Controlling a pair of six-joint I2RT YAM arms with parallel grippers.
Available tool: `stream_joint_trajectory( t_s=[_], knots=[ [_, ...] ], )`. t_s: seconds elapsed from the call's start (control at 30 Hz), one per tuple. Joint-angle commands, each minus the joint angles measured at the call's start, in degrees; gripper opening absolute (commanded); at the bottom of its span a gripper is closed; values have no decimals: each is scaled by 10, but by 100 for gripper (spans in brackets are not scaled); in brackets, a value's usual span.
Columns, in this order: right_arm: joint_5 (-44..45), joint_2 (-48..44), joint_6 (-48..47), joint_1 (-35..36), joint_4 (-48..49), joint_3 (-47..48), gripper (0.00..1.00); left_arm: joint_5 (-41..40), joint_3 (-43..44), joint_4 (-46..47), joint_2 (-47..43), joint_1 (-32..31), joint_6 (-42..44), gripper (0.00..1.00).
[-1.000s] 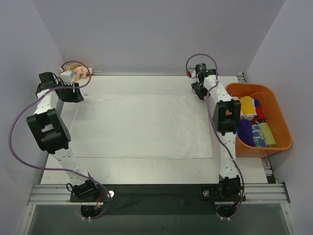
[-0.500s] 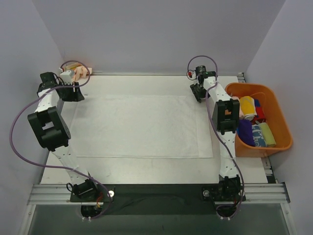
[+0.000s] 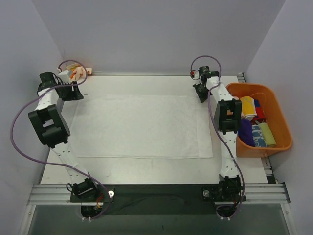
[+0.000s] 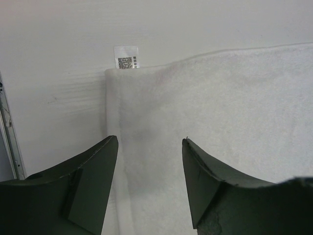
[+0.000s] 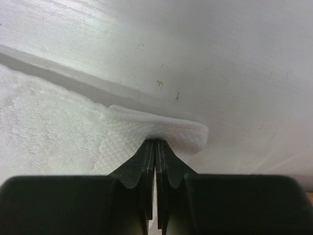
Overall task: Roll the towels
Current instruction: Fold the towel
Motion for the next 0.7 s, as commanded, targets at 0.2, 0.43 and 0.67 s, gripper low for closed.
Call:
stream_joint_trajectory(
  t_s=[0.2,0.43,0.67],
  knots=[
    [-58,-40,-18,14,-45,-31,6,25,36,17,5,3,-10,65],
    [-59,-34,-32,49,-59,-41,9,7,42,17,13,1,-8,63],
    [-39,-25,-25,60,-57,-20,9,-17,112,30,72,-16,-23,58]
  ],
)
